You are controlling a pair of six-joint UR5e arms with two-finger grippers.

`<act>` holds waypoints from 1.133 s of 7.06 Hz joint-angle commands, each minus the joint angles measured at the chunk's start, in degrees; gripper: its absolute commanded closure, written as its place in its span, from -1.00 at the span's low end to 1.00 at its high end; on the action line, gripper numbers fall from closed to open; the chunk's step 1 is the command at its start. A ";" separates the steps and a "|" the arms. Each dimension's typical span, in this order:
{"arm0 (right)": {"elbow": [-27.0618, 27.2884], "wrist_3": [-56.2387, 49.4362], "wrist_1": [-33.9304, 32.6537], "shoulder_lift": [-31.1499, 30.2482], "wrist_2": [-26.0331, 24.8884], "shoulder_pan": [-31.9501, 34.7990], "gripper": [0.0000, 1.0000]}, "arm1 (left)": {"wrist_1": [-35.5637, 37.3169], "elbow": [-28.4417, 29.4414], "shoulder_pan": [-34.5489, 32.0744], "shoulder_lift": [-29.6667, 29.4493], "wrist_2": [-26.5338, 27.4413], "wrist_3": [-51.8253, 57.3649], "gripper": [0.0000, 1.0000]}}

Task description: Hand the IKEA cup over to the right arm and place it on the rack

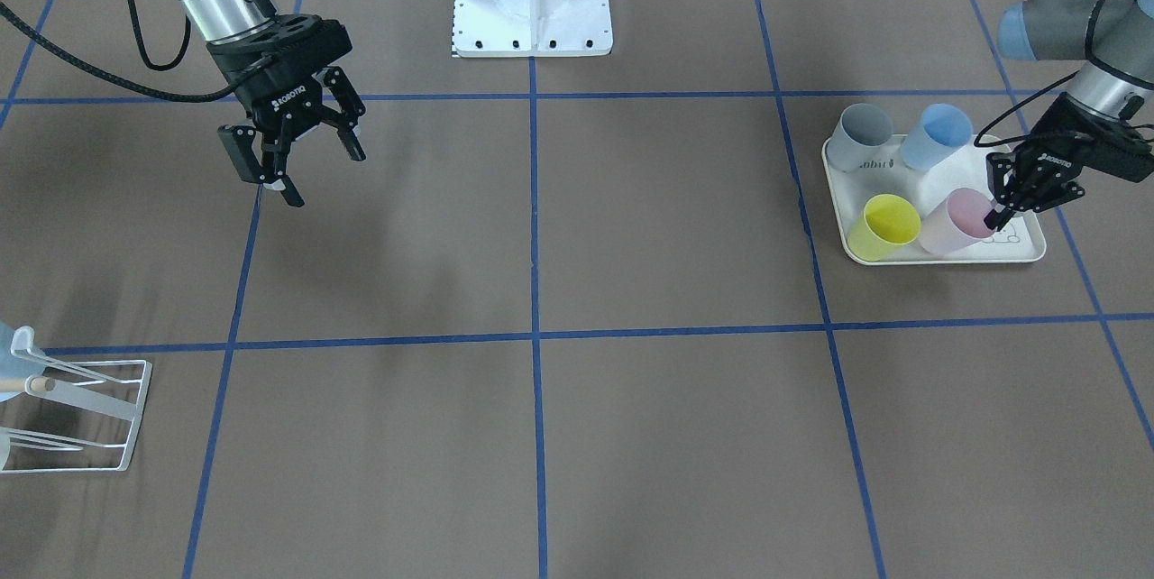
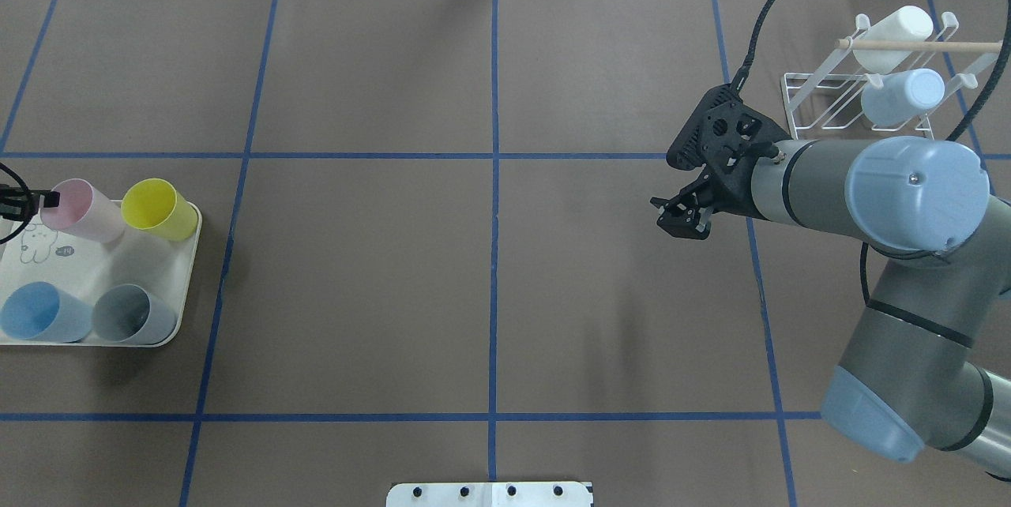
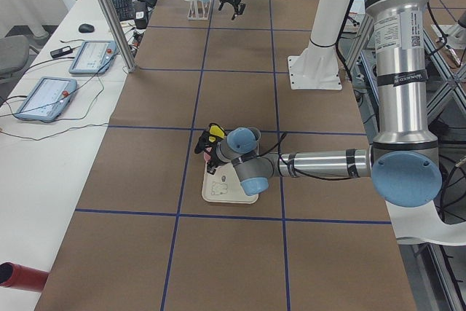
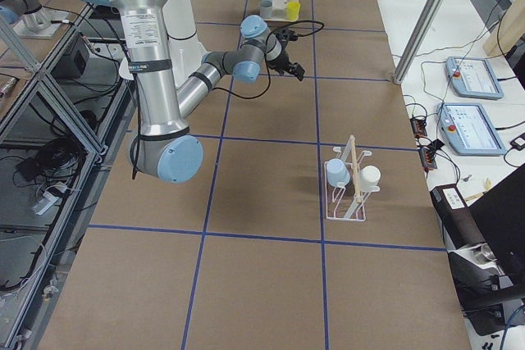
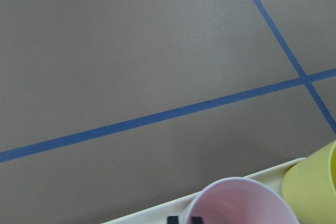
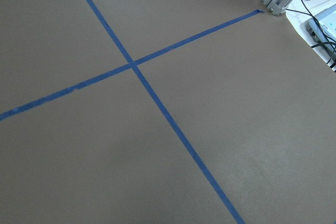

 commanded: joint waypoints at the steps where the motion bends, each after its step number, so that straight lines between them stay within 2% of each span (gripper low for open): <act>1: -0.29 0.06 0.34 1.01 0.21 -0.48 -0.99 | 1.63 -2.67 -3.74 0.02 -2.28 0.51 1.00; 3: -0.73 0.23 0.60 4.34 -0.06 -3.46 -0.99 | 7.15 -8.97 -11.39 -0.16 -12.36 0.51 1.00; 4: -1.34 1.80 3.82 4.96 -0.23 -5.30 -0.99 | 11.62 -14.15 -13.33 0.10 -16.85 -0.45 1.00; 5: -3.70 2.69 9.43 5.23 -0.75 -7.84 -0.99 | 14.36 -19.16 -13.35 0.19 -18.55 -4.55 1.00; 7: -8.88 3.93 21.91 5.85 -1.98 -11.80 -0.99 | 13.78 -27.25 -11.87 -2.34 -20.58 -25.59 1.00; 8: -10.30 3.93 25.53 6.37 -2.43 -13.74 -0.99 | 12.65 -29.12 -9.60 -4.35 -23.37 -31.51 1.00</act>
